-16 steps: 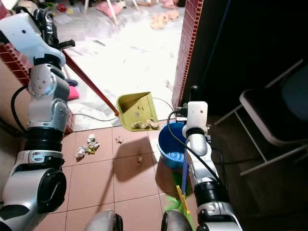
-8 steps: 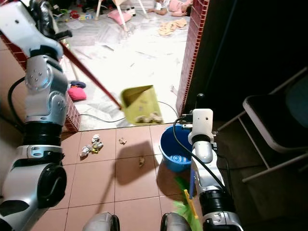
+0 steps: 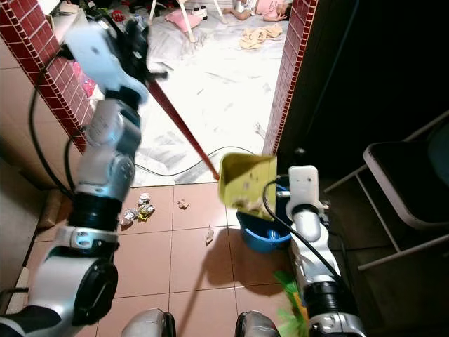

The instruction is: Sweep floor

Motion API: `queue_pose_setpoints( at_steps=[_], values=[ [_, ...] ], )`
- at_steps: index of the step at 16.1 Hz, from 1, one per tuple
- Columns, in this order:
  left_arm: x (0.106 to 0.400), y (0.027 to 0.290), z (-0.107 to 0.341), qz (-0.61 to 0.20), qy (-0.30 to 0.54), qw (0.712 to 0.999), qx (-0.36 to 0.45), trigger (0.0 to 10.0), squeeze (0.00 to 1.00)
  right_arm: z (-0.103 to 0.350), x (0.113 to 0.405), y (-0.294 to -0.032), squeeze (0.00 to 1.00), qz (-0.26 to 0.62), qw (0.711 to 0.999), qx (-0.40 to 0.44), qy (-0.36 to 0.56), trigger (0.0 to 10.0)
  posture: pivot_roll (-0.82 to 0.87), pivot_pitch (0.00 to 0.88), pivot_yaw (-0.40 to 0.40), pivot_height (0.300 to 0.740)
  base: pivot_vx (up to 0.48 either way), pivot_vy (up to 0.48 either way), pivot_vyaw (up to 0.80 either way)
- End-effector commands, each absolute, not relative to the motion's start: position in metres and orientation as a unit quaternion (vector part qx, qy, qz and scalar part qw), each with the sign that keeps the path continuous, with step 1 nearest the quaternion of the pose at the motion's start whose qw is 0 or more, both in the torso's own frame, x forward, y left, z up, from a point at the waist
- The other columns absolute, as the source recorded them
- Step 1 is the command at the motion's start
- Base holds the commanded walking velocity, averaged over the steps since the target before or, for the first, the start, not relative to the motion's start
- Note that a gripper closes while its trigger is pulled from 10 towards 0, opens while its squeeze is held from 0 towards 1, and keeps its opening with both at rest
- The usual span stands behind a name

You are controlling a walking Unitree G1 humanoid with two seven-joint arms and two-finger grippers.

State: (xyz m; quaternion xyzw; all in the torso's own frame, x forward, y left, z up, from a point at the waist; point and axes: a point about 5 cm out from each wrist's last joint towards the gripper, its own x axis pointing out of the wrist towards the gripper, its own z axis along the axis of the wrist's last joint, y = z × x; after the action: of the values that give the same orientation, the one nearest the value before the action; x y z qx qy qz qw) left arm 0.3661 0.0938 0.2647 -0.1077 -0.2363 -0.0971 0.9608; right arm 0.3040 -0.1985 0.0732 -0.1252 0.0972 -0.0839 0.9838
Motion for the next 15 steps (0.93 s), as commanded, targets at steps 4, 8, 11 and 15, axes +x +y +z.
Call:
queue_pose_setpoints(
  at_steps=[4,8,11,15],
  values=[
    [0.352,0.073,0.271,-0.166,-0.291,0.94,-0.054,10.0,0.0,0.063,0.299,-0.205,0.0,-0.086,0.978,-0.132,0.136,10.0,-0.06,0.038,0.027,0.74,0.0,0.0,0.0],
    [0.328,0.032,0.263,-0.277,-0.326,0.904,0.031,10.0,0.0,0.063,0.299,-0.204,0.0,-0.08,0.979,-0.129,0.138,10.0,-0.06,0.049,0.026,0.74,0.0,0.0,0.0],
    [0.301,-0.006,0.254,-0.41,-0.362,0.827,0.131,10.0,0.0,0.064,0.3,-0.202,0.0,-0.079,0.98,-0.124,0.133,10.0,-0.06,0.051,0.029,0.74,0.0,0.0,0.0],
    [0.277,-0.025,0.234,-0.526,-0.349,0.753,0.187,10.0,0.0,0.065,0.3,-0.202,0.0,-0.077,0.981,-0.123,0.132,10.0,-0.06,0.052,0.03,0.74,0.0,0.0,0.0]
  ],
)
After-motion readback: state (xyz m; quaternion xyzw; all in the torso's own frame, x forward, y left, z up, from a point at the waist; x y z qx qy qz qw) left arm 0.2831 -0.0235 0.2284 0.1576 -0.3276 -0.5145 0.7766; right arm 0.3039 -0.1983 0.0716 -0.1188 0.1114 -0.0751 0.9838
